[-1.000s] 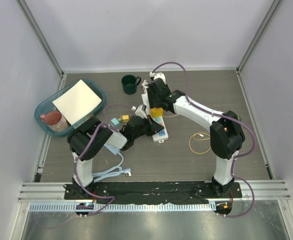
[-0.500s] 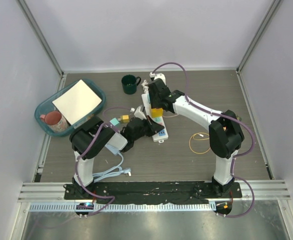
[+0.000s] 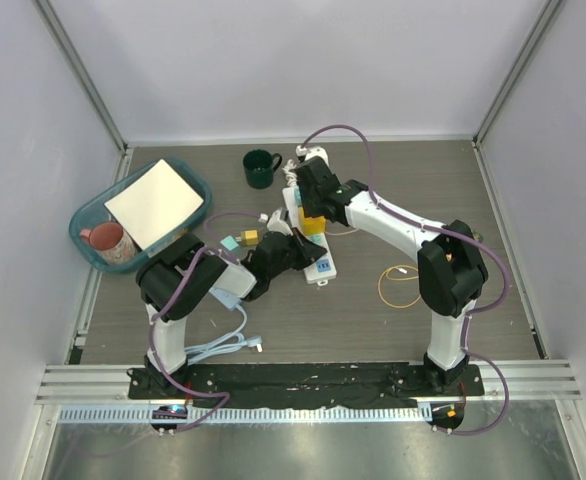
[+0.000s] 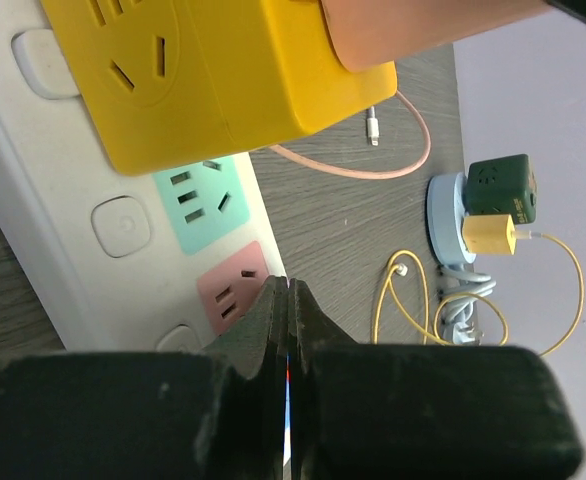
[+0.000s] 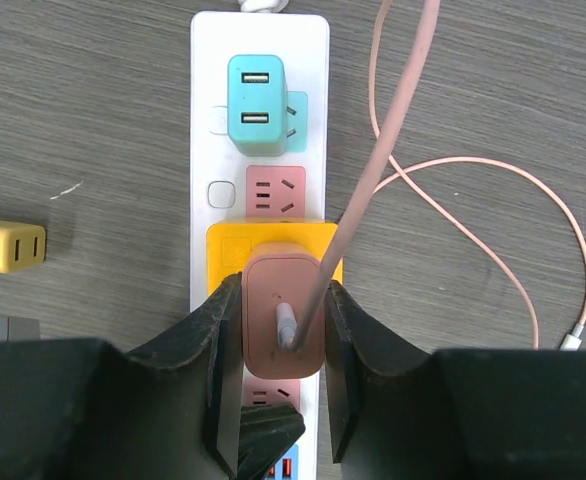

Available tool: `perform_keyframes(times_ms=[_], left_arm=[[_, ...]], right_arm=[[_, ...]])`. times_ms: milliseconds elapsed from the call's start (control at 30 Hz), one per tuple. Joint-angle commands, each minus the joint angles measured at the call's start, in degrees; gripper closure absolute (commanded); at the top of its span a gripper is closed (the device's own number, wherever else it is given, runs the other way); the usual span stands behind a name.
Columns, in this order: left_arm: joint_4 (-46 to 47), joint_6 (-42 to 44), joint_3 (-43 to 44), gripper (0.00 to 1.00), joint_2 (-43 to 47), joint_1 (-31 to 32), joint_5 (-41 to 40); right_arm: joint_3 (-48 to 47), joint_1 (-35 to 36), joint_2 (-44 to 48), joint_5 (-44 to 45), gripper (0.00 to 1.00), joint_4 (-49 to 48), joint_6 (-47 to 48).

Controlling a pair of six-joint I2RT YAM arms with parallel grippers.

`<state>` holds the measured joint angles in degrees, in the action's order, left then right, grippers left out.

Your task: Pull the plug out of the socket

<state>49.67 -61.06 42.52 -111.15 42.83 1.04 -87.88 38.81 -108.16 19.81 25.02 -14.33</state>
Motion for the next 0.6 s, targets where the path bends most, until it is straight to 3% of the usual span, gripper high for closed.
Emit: perform_keyframes(times_ms=[0,233,400,567], left_arm=[[-12.9,3.1,-2.7,0.99,-2.9,0.7,-5.2],[-13.5,2.8,-3.5,1.0,-5.2,1.1,-6.0],[-13.5,2.4,-3.9,1.0,-5.9,1.2,-6.7],[-14.2,2.3,-3.2,1.0,-7.0,1.4,-7.1]], right_arm=[[-2.9,-0.5,0.8,-1.2,0.99,-2.2,2.5],[0.3,-1.3,4.1,-3.2,0.99,-4.9,-1.3],[-0.4,0.0,4.3,0.7,0.99,-6.0,2.8],[2.1,0.4,5.1,-2.4,0.99,-7.8,2.6]])
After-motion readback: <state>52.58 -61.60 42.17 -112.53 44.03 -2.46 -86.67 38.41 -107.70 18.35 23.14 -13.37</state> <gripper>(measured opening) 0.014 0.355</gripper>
